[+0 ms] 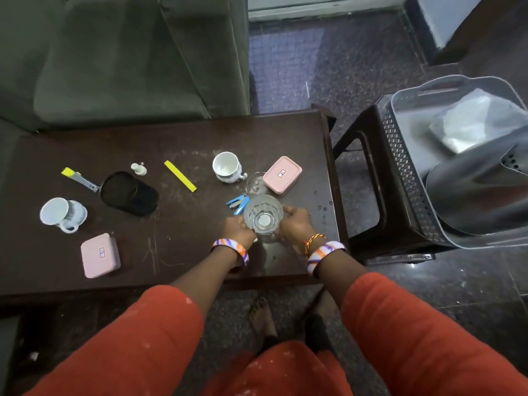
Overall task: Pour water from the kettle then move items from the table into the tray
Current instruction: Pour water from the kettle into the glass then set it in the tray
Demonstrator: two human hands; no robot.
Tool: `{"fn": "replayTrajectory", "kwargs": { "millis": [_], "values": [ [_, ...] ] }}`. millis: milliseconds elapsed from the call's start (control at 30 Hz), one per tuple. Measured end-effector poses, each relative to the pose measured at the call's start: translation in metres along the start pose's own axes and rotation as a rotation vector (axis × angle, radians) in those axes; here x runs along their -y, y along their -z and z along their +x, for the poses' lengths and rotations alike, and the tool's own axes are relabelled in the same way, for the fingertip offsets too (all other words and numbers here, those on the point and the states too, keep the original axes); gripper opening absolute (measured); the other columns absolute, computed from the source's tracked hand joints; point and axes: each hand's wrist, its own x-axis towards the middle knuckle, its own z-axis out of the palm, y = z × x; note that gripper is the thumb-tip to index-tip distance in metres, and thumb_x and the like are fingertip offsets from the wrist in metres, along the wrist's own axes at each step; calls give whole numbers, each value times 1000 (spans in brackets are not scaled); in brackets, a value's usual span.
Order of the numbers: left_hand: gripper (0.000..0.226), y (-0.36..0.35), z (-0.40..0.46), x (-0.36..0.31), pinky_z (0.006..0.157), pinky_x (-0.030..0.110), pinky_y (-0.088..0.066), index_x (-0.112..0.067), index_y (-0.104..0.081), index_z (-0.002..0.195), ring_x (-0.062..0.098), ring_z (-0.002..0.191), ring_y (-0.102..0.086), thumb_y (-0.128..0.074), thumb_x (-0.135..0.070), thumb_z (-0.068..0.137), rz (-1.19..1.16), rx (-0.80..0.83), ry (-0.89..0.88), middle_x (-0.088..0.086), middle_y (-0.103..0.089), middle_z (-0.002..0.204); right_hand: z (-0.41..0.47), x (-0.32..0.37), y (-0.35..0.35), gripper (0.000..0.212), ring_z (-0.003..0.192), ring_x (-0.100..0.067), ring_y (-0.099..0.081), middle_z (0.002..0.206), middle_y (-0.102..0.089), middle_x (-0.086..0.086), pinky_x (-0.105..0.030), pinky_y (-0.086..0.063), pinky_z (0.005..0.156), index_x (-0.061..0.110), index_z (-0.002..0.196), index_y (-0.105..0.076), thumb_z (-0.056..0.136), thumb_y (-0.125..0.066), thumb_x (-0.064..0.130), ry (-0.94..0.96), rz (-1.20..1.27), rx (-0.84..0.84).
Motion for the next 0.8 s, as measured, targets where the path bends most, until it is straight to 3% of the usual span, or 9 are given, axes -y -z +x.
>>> {"fn": "replayTrajectory", "kwargs": {
  "millis": [67, 100, 200, 300, 367, 433, 533, 633, 800],
  "values": [
    [25, 2, 0, 2, 74, 27, -44, -7, -65, 85, 20, 85, -55, -52, 13, 77, -30, 42, 14, 1, -59, 70, -4, 2, 0, 33, 89, -30, -68, 99, -71, -13, -48, -57, 78, 21, 83, -64, 72, -52, -9, 14, -4, 19],
    [24, 4, -1, 2, 73, 24, -43, -7, -64, 84, 20, 85, -53, -50, 13, 78, -14, 47, 23, 4, -59, 74, -9, 4, 1, 38, 80, -26, -67, 93, -71, -12, -44, -57, 71, 18, 94, -65, 73, -50, -9, 17, -11, 26],
    [14, 12, -16, -9, 58, 10, -39, -4, -61, 88, 19, 62, -47, -51, 3, 82, 136, -57, -25, 9, -52, 68, -32, 14, 12, 32, 57, -18, -51, 67, -57, -6, -34, -44, 58, 10, 99, -58, 79, -41, -9, 24, -44, 54],
    [33, 16, -41, -35, 93, 28, -45, -3, -62, 115, 29, 101, -64, -55, -3, 82, 237, -78, -198, 16, -69, 108, -65, 36, 33, 35, 61, -14, -49, 75, -53, -3, -31, -45, 61, 1, 120, -53, 87, -43, 0, 76, -140, 95],
    [27, 11, -57, -66, 93, 30, -47, -5, -68, 106, 28, 105, -65, -55, -4, 82, 288, 47, -346, 16, -70, 111, -93, 59, 57, 33, 66, -17, -52, 77, -54, -5, -26, -44, 58, 0, 122, -53, 90, -44, 3, 193, -218, 139],
    [28, 1, -71, -106, 89, 30, -49, -10, -72, 99, 27, 102, -66, -52, -15, 79, 373, 152, -527, 14, -73, 104, -118, 87, 88, 26, 77, -26, -57, 78, -59, -13, -26, -42, 56, -3, 108, -61, 89, -45, 2, 391, -367, 111],
    [41, -21, -96, -177, 87, 31, -49, -11, -72, 98, 28, 104, -65, -42, -19, 71, 468, 189, -807, 16, -73, 103, -145, 128, 146, 24, 98, -29, -64, 98, -69, -21, -34, -44, 76, -2, 98, -66, 83, -48, 2, 622, -612, -108],
    [46, -51, -123, -240, 94, 33, -48, -10, -70, 107, 29, 110, -63, -40, -14, 72, 478, 224, -971, 16, -71, 112, -166, 163, 214, 27, 104, -28, -63, 108, -69, -19, -26, -42, 81, 0, 106, -65, 82, -52, 1, 756, -682, -247],
    [29, -115, -143, -305, 95, 30, -46, -8, -68, 109, 27, 110, -62, -53, -10, 84, 532, 268, -1086, 14, -70, 115, -170, 180, 341, 63, 127, -30, -46, 138, -50, -18, -32, -34, 104, 7, 138, -39, 78, -54, -4, 671, -893, -433]
  ]
}}
